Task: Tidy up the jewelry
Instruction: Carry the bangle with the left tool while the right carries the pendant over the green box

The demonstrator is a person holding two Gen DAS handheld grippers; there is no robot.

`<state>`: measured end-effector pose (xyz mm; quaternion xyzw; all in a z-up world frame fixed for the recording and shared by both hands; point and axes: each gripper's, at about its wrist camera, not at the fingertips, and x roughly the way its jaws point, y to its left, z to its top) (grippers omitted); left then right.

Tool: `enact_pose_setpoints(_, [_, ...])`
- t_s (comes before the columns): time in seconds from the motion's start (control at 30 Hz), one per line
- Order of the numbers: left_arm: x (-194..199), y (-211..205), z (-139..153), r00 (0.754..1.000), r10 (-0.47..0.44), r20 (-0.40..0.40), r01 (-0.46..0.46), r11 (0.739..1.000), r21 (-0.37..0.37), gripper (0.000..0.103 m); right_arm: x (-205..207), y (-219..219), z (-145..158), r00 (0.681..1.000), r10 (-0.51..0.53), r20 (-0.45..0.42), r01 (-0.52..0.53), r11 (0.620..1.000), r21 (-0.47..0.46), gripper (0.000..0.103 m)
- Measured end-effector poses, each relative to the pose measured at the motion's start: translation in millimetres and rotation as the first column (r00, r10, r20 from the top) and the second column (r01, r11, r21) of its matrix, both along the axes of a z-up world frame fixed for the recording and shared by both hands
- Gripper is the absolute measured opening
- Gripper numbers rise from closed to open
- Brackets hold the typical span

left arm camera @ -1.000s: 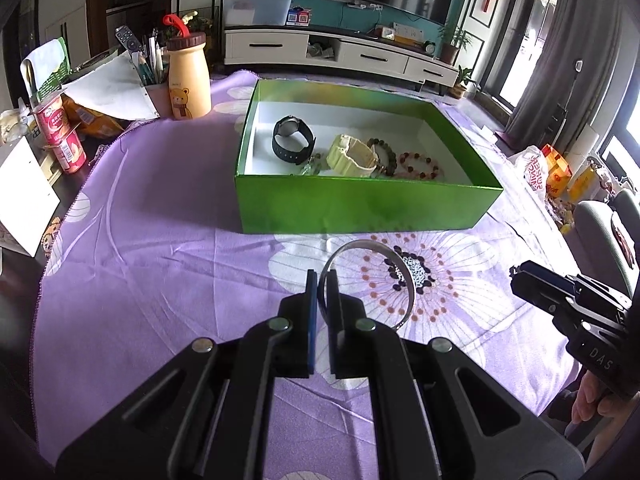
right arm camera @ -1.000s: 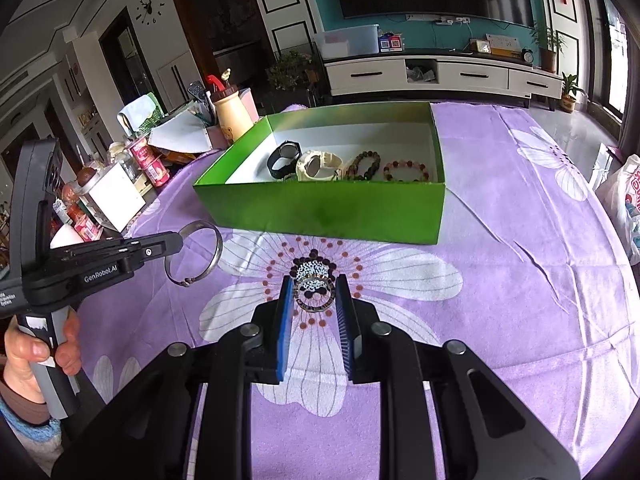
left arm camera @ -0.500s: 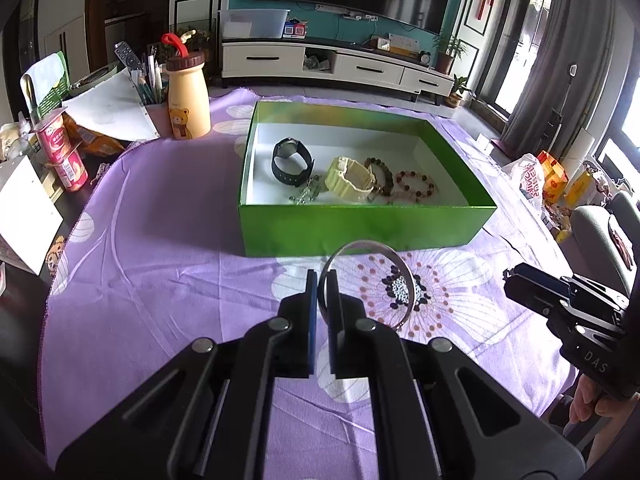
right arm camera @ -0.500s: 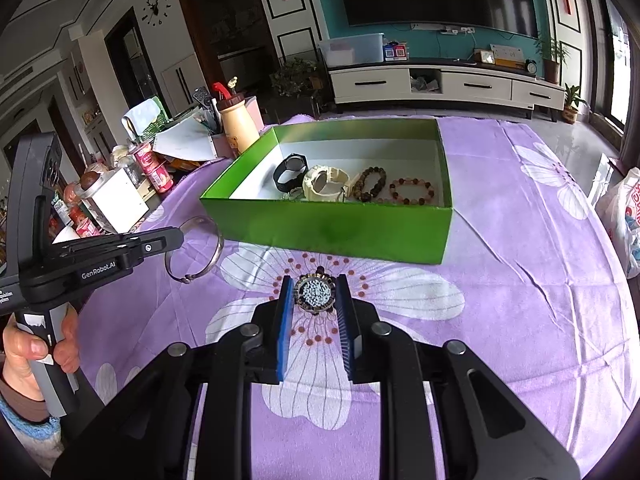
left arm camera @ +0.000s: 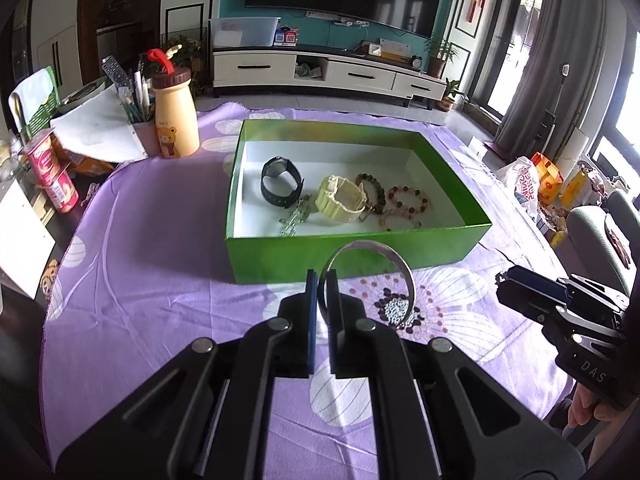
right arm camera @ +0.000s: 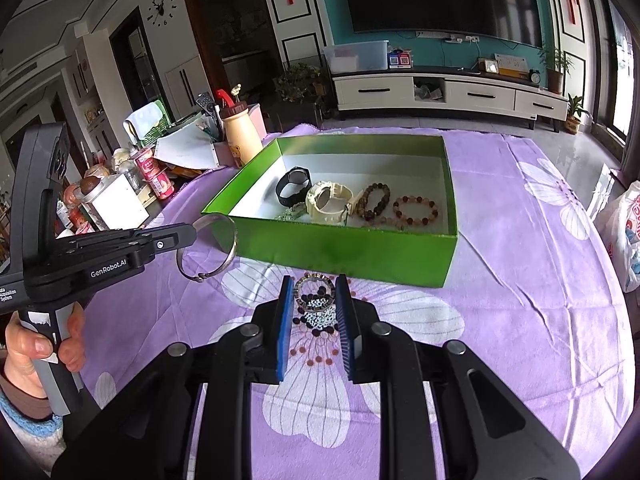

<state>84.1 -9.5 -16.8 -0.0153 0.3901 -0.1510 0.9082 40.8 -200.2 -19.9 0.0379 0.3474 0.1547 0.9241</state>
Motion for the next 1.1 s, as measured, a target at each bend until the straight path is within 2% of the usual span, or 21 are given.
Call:
enact_pose_setpoints(0.57, [41.6,-16.0,28.2,0.999,-0.015,0.052,0.015,1.0,0.001,0.004,38.6,3.1,26.6,0.997,0.008,0.08,-0.008,1.0,0.0,0.021])
enact_pose_setpoints(1.1, [95.9,-28.8,31.1,0.998,0.017,0.057,-0.018,1.0,0.016,0.004,85.1,1.4,22.8,0.999,-0.005,0.055,0.004,1.0,0.005,0.021])
